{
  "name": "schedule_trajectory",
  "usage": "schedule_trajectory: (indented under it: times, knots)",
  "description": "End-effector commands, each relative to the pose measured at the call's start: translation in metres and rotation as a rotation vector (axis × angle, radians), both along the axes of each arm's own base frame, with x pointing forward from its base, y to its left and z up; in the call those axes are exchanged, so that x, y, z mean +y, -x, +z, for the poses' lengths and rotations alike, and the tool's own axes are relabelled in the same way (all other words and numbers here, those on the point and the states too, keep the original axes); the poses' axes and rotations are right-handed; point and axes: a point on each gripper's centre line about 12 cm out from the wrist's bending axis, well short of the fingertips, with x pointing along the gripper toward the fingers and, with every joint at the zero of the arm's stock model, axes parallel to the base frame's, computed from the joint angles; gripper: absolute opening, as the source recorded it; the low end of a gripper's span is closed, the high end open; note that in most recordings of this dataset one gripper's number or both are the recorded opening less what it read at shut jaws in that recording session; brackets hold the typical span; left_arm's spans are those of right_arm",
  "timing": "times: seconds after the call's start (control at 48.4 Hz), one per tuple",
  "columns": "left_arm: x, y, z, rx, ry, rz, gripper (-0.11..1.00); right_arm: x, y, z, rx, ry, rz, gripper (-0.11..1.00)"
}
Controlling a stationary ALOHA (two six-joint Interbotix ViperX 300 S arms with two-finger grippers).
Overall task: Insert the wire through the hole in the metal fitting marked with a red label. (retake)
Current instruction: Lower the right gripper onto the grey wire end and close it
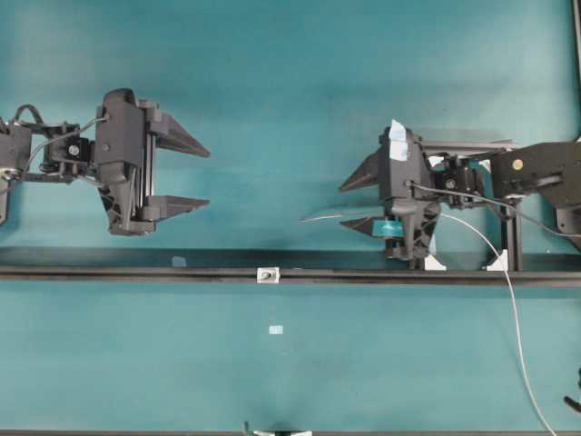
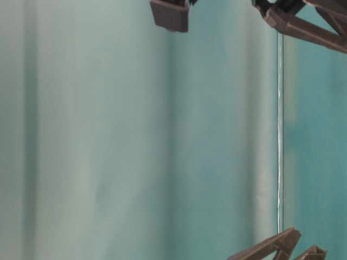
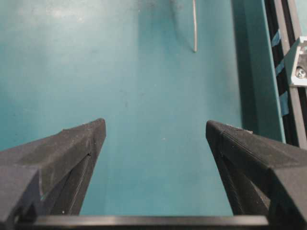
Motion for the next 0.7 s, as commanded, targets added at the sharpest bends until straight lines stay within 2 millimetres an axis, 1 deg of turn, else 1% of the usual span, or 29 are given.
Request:
schedule_trajectory:
  times: [0.0, 0.269, 0.62, 0.682]
  knots:
    - [0.000, -0.004, 0.007, -0.026, 0.001, 0.000, 0.72, 0.002, -0.011, 0.008, -0.035, -0.001, 0.006, 0.70]
    - [0.000, -0.004, 0.007, -0.026, 0.002, 0.000, 0.72, -0.002, -0.018, -0.003, -0.011, -0.002, -0.010, 0.70]
    - [0.000, -0.003, 0.006, -0.023, 0.002, 0.000, 0.72, -0.004, -0.021, -0.003, -0.012, -0.002, -0.016, 0.70]
    - [0.000, -0.003, 0.006, -0.023, 0.002, 0.000, 0.72, -0.004, -0.021, -0.002, -0.014, -0.002, -0.016, 0.68]
